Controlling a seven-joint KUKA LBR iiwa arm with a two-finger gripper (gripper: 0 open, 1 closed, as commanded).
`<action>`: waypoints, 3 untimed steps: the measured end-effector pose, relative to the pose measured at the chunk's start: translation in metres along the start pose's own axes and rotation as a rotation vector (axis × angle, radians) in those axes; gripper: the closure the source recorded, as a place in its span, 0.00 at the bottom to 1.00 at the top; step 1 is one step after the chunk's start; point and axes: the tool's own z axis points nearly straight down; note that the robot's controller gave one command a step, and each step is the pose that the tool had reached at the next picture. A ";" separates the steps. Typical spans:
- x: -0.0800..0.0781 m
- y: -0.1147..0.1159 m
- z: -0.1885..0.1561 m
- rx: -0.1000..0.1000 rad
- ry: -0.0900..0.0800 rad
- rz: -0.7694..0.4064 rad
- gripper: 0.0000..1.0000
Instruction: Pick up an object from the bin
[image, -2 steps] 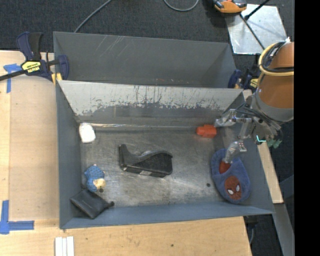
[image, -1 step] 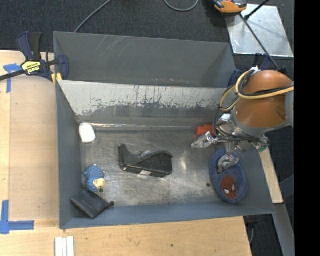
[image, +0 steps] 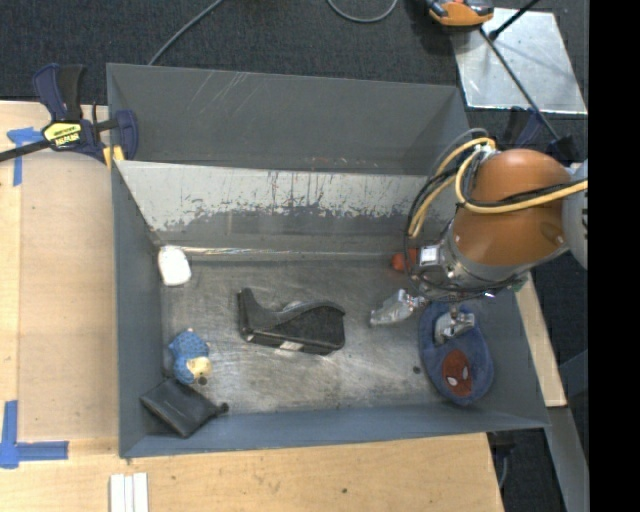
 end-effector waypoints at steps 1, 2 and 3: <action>-0.004 0.002 -0.002 0.009 0.008 0.000 0.00; -0.005 0.003 -0.004 0.012 0.011 0.000 0.00; -0.005 0.003 -0.005 0.013 0.012 0.000 0.00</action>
Offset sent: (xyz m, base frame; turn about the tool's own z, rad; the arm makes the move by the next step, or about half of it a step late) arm 0.0000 0.0000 0.0000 -0.0001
